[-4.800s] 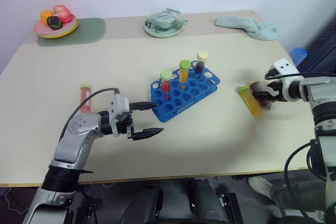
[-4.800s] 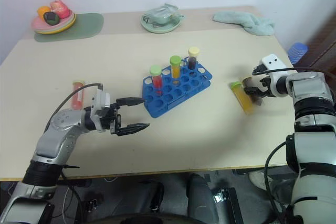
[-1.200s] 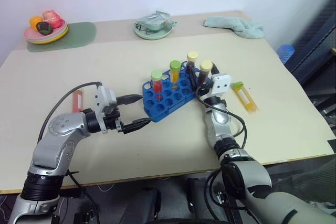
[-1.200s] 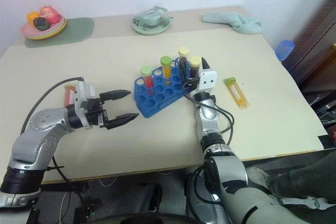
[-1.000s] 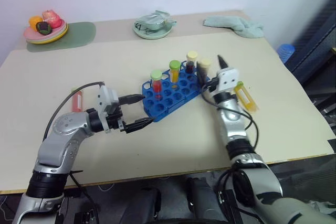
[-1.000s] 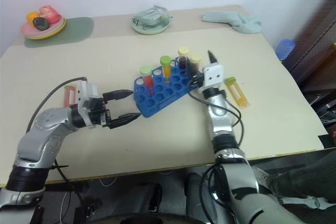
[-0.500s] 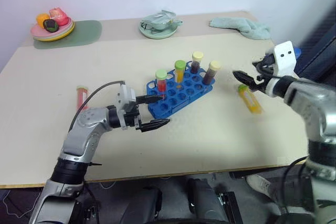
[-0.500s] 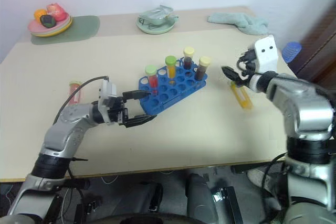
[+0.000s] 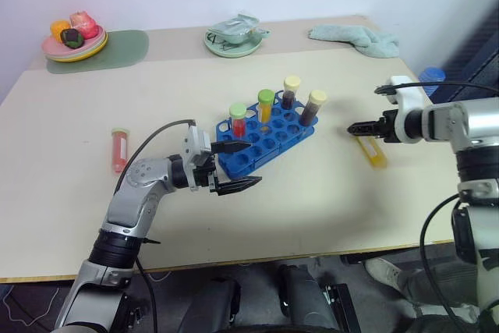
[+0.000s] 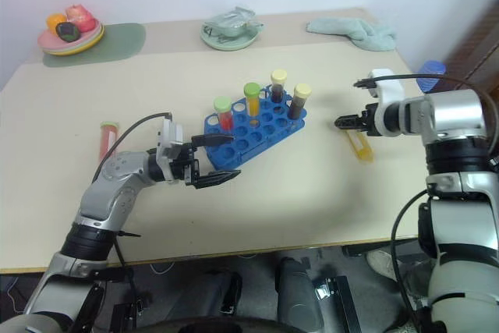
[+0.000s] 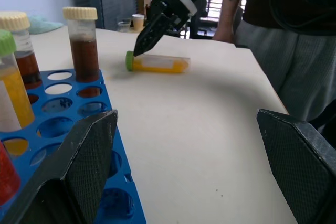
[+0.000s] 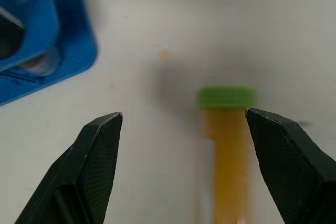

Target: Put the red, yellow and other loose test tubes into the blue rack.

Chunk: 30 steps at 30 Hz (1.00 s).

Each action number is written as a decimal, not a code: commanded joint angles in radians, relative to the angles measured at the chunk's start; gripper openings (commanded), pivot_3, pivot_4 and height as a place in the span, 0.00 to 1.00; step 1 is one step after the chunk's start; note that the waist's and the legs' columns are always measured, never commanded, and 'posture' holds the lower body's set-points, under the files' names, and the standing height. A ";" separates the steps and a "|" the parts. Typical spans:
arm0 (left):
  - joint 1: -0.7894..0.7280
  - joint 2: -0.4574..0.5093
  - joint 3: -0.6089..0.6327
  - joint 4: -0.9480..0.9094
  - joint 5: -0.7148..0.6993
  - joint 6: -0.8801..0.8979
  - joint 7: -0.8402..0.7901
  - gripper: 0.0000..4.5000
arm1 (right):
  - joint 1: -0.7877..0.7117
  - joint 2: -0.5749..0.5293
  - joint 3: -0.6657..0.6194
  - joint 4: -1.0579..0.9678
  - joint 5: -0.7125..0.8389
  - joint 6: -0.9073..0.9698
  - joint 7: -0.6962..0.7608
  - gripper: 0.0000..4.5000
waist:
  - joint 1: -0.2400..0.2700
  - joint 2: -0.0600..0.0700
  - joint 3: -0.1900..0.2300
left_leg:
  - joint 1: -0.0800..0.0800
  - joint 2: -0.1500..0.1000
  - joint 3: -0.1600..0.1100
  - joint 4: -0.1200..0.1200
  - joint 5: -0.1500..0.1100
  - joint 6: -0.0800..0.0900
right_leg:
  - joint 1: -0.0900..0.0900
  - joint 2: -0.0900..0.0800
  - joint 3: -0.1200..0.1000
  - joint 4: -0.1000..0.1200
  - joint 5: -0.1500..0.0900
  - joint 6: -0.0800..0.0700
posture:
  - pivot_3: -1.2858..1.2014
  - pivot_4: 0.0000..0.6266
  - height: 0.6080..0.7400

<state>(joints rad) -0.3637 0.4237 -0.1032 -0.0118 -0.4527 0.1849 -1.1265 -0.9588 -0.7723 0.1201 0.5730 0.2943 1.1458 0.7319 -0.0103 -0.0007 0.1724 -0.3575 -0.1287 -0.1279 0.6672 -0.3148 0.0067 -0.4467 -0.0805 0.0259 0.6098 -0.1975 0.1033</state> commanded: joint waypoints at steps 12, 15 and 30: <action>0.021 0.040 0.021 -0.080 -0.018 0.016 0.002 0.96 | -0.051 0.016 0.204 0.218 -0.235 -0.234 0.204 0.46 | -0.001 -0.001 -0.001 | 0.002 0.000 0.000 0.000 0.000 0.000 | 0.001 0.000 0.000 0.001 0.000 0.000 | 0.52 0.24 1.00; 0.014 0.038 0.019 -0.079 -0.017 0.021 0.003 0.96 | -0.025 0.004 0.209 0.164 -0.251 -0.236 0.231 0.25 | 0.001 -0.002 -0.001 | 0.002 0.000 -0.001 0.001 0.000 0.000 | 0.001 0.000 0.000 0.001 0.000 0.000 | 0.52 0.24 1.00; -0.026 0.046 0.025 -0.030 -0.023 0.020 -0.036 0.96 | 0.372 -0.007 -0.209 -0.758 -0.023 -0.041 0.160 0.25 | 0.021 -0.001 -0.001 | -0.007 0.000 -0.002 0.001 0.000 -0.001 | -0.007 0.000 -0.001 0.001 0.000 0.000 | 0.52 0.24 1.00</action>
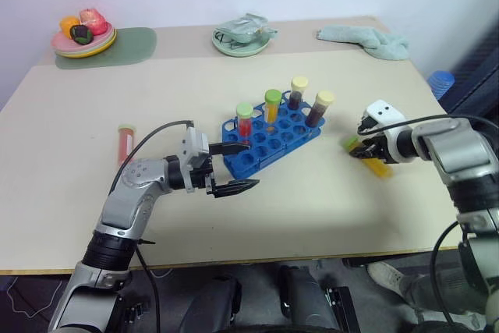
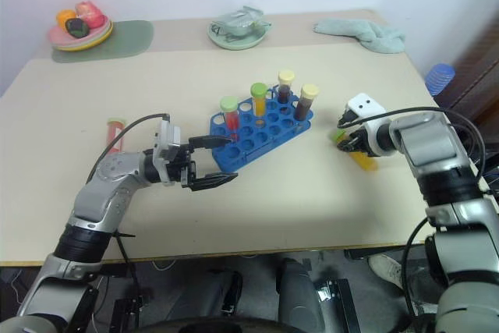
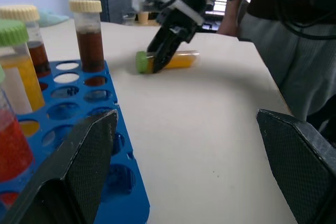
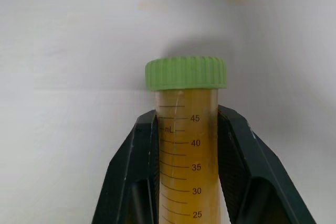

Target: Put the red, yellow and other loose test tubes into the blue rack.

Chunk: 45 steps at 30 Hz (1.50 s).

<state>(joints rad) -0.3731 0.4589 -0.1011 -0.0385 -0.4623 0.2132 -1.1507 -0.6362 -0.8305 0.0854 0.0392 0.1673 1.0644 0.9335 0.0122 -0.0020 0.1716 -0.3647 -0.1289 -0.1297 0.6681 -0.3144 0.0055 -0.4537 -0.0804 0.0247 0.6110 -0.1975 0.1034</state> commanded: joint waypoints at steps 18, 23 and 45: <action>-0.024 0.065 0.073 0.022 -0.034 0.020 -0.044 0.96 | 0.191 0.667 -0.170 -0.265 0.110 -0.868 -0.364 0.25 | -0.014 0.000 0.000 | -0.004 0.000 0.001 0.001 0.002 -0.003 | -0.007 0.002 0.001 0.004 0.001 -0.002 | 0.52 0.24 1.00; -0.011 0.079 0.087 -0.008 -0.040 0.045 -0.028 0.96 | 0.147 0.741 -0.159 -0.024 0.096 -1.151 -0.352 0.25 | -0.028 0.000 0.000 | -0.004 0.000 0.001 0.001 0.002 -0.003 | -0.007 0.002 0.001 0.004 0.001 -0.002 | 0.52 0.24 1.00; 0.030 0.078 0.107 -0.053 -0.041 0.051 0.040 0.96 | 0.073 0.811 -0.149 0.465 0.099 -1.563 -0.307 0.25 | -0.034 0.001 -0.001 | -0.002 0.001 0.000 0.000 0.003 -0.005 | -0.007 0.003 0.001 0.006 0.002 -0.003 | 0.52 0.24 1.00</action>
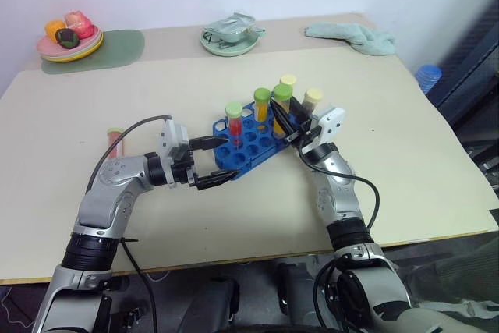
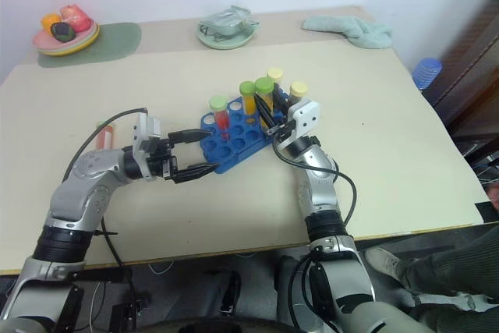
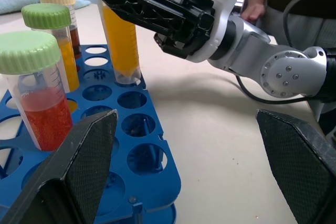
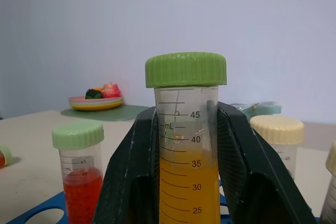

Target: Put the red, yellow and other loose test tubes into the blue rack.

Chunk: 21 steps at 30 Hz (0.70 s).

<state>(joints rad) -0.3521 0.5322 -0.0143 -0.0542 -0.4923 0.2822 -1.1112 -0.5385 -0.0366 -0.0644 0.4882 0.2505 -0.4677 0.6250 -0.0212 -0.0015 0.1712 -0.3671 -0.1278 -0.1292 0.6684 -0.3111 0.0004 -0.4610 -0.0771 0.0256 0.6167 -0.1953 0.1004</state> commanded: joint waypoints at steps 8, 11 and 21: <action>0.045 0.001 0.028 -0.062 -0.009 -0.038 0.026 0.96 | -0.041 0.058 0.000 0.161 0.006 -0.117 -0.001 0.25 | -0.002 0.000 -0.001 | 0.003 0.000 0.000 -0.001 0.000 0.000 | 0.002 0.000 0.000 0.000 0.000 0.000 | 0.52 0.24 1.00; 0.046 0.005 0.028 -0.070 -0.013 -0.034 0.031 0.96 | -0.055 0.060 -0.003 0.200 0.006 -0.136 0.001 0.25 | -0.003 0.000 -0.001 | 0.007 0.000 0.001 -0.002 0.000 0.000 | 0.006 0.000 0.000 0.000 0.000 0.000 | 0.52 0.24 1.00; 0.053 0.010 0.037 -0.077 -0.021 -0.032 0.043 0.96 | -0.045 0.050 -0.013 0.228 0.012 -0.160 0.000 0.25 | -0.004 0.000 -0.001 | 0.012 0.001 0.001 -0.003 0.000 0.000 | 0.010 0.001 0.001 0.000 0.000 -0.001 | 0.52 0.24 1.00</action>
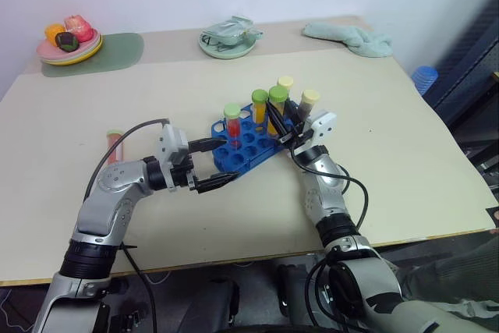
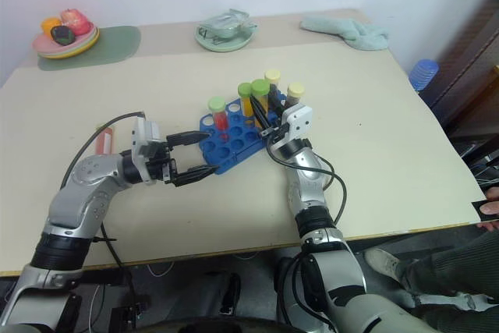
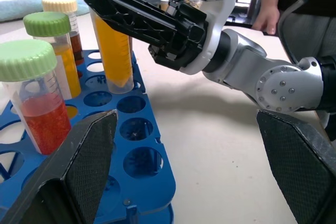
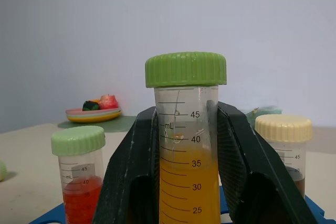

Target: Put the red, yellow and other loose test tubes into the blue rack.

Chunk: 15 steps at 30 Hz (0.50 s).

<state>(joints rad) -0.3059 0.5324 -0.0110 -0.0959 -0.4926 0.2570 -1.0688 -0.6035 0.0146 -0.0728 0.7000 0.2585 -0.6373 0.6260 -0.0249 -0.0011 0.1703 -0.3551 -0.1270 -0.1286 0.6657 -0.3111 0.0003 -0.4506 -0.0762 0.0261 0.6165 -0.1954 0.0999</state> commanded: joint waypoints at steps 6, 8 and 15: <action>0.000 0.010 0.041 -0.016 -0.018 -0.014 -0.006 0.96 | 0.028 -0.004 -0.010 0.008 0.003 0.008 -0.010 0.25 | 0.001 0.000 0.000 | 0.000 0.000 0.000 0.000 0.000 0.000 | 0.000 0.000 0.000 0.000 0.000 0.000 | 0.52 0.24 1.00; -0.003 0.009 0.042 -0.014 -0.017 -0.014 -0.005 0.96 | 0.033 -0.004 -0.011 0.004 0.003 0.008 -0.013 0.25 | 0.002 0.000 0.000 | 0.000 0.000 0.000 0.000 0.000 0.000 | 0.000 0.000 0.000 0.000 0.000 0.000 | 0.52 0.24 1.00; -0.009 0.007 0.044 -0.013 -0.015 -0.010 -0.007 0.96 | 0.048 -0.010 -0.018 -0.008 0.002 0.007 -0.025 0.25 | 0.004 0.000 0.000 | 0.000 0.000 0.000 0.000 0.000 0.000 | 0.000 0.000 0.000 0.000 0.000 0.000 | 0.52 0.24 1.00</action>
<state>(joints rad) -0.3044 0.5337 0.0148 -0.0948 -0.4927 0.2565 -1.0710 -0.5845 0.0103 -0.0836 0.6806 0.2586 -0.6434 0.6123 -0.0209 -0.0011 0.1700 -0.3550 -0.1271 -0.1286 0.6657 -0.3112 0.0004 -0.4502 -0.0762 0.0261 0.6162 -0.1954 0.0999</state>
